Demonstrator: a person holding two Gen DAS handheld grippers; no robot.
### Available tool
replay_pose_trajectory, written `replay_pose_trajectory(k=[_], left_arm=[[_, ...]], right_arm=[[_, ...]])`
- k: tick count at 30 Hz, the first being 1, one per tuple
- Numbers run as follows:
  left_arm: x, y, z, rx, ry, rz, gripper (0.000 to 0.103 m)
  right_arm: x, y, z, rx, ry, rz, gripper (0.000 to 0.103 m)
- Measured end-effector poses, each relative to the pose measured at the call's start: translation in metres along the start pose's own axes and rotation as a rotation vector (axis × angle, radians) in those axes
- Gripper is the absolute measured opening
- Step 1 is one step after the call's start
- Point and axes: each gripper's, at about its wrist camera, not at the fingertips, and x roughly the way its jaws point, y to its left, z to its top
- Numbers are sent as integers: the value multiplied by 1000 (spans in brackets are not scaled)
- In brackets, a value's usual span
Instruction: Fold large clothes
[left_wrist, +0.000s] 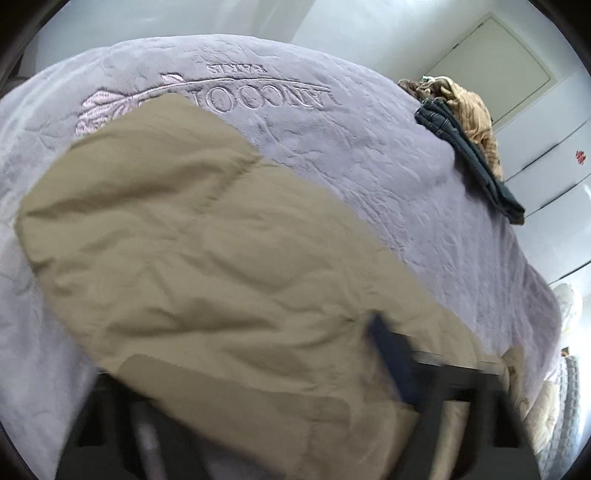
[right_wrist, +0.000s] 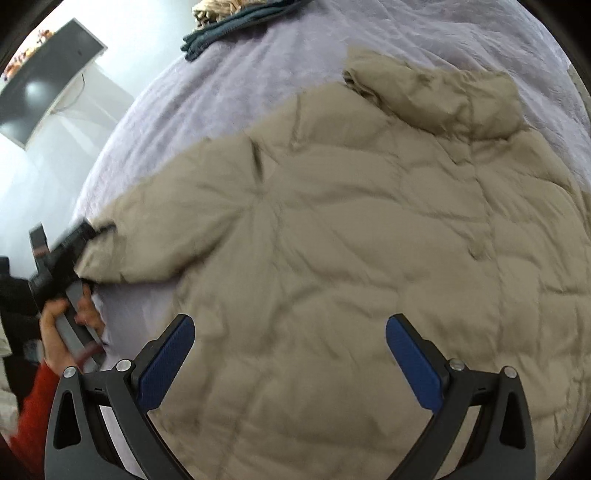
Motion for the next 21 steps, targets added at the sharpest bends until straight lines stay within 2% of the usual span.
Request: replay_pose_trajectory(k=[1, 2, 3, 5, 6, 12, 15, 21], left_arm=[[0, 2, 3, 7, 1, -15, 38], [-3, 2, 4, 10, 4, -20, 28], [-7, 4, 6, 18, 2, -30, 26], [-22, 4, 8, 55, -24, -32, 25], [-30, 3, 8, 74, -36, -36, 25], [-79, -41, 16, 238, -114, -96, 25], [-101, -73, 16, 320, -135, -153, 25], [-117, -152, -6, 475, -97, -277, 25]], right_arm=[[2, 2, 4, 10, -8, 16, 101], [5, 4, 11, 25, -19, 42, 94], [8, 5, 15, 32, -24, 57, 85], [17, 8, 23, 42, -15, 70, 24], [26, 9, 28, 51, 2, 77, 19], [57, 32, 51, 51, -27, 200, 15], [86, 49, 57, 30, -2, 227, 15], [128, 54, 50, 37, 81, 222, 15]])
